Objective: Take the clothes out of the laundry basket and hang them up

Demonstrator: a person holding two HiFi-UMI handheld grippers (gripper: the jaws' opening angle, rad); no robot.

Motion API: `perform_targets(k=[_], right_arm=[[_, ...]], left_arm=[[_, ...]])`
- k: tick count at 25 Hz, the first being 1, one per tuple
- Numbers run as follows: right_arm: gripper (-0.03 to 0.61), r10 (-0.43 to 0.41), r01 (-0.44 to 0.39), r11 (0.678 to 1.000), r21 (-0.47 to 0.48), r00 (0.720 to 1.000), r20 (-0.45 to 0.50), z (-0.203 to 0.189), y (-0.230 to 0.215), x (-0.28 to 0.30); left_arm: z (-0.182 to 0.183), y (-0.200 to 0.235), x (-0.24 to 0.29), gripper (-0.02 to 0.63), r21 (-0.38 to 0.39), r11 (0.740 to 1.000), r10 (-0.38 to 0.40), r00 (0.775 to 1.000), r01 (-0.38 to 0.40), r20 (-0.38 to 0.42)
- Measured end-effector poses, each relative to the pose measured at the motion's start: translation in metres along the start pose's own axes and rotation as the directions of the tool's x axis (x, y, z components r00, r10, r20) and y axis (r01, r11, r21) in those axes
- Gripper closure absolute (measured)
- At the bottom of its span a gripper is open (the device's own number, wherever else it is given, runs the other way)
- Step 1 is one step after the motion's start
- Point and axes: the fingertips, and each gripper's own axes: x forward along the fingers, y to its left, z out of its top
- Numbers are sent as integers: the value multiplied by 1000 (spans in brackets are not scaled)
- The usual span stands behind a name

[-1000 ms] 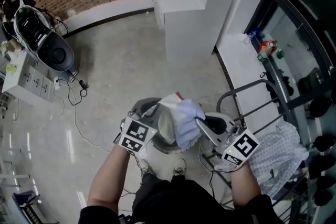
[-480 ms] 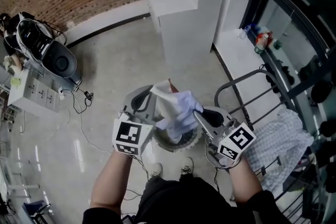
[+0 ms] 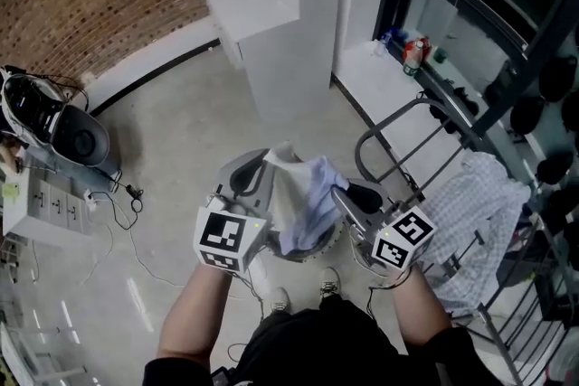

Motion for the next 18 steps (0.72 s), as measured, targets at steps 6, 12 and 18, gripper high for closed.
perform_targets(k=[6, 12, 18], right_arm=[[416, -141, 140, 989, 49, 990, 11, -6, 7, -16], [343, -219, 220, 975, 39, 975, -19, -24, 24, -14], [306, -263, 265, 958, 108, 964, -33, -50, 21, -20]], left_arm=[[2, -10, 2, 604, -55, 994, -92, 996, 92, 15], [7, -21, 3, 606, -69, 984, -165, 986, 167, 30], [30, -16, -5, 605, -14, 973, -226, 969, 229, 103]])
